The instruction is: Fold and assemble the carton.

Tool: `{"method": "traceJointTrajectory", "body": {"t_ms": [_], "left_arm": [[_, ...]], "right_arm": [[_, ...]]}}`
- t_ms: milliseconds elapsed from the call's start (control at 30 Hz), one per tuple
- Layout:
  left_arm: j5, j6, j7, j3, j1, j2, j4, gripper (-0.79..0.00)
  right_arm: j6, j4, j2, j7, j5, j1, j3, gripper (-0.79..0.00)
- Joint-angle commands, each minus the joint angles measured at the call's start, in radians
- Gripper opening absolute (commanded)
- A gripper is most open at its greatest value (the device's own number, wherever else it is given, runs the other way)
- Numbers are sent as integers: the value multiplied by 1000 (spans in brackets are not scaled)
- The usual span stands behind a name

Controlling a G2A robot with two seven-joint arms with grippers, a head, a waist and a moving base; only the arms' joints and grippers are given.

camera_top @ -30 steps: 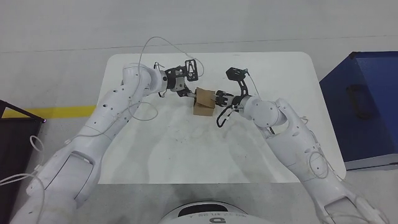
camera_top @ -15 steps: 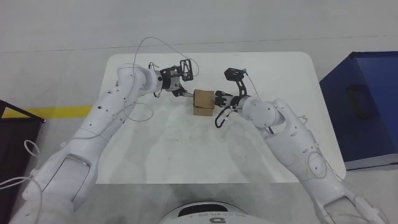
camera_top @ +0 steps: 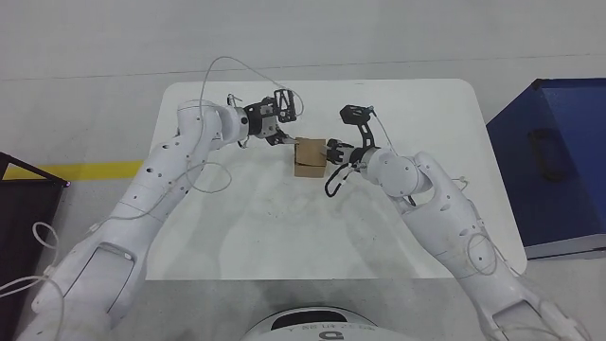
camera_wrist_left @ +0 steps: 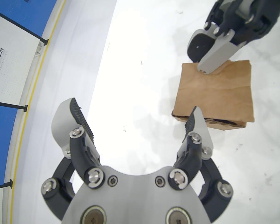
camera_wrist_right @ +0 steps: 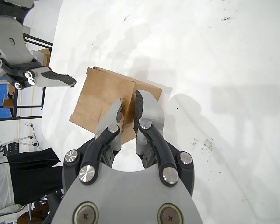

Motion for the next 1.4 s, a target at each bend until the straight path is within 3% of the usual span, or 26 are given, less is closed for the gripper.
{"method": "traceJointTrajectory", "body": {"t_ms": [0,333,467,700,1033,1367], "left_arm": [[18,-1,0,20,-4,-4,3,0],[68,2,23,55,-29,-12,31,0],[101,-3,43,71,-34,-12,25,0],[161,2,81,93,-42,-10,20,0],[100,-11,160,75,-47,-10,53,0],[89,-26,142,79,-54,-13,53,0]], "right_arm": [[0,-1,0,-1,-1,-1,0,-662],[0,-10,1,-2,-2,-13,12,-640],[-3,-9,1,-1,-1,-12,13,-570],[-5,-1,-2,2,1,-3,10,-548],[-4,10,-4,5,3,8,9,-517],[-6,-7,-2,6,5,0,26,-449]]}}
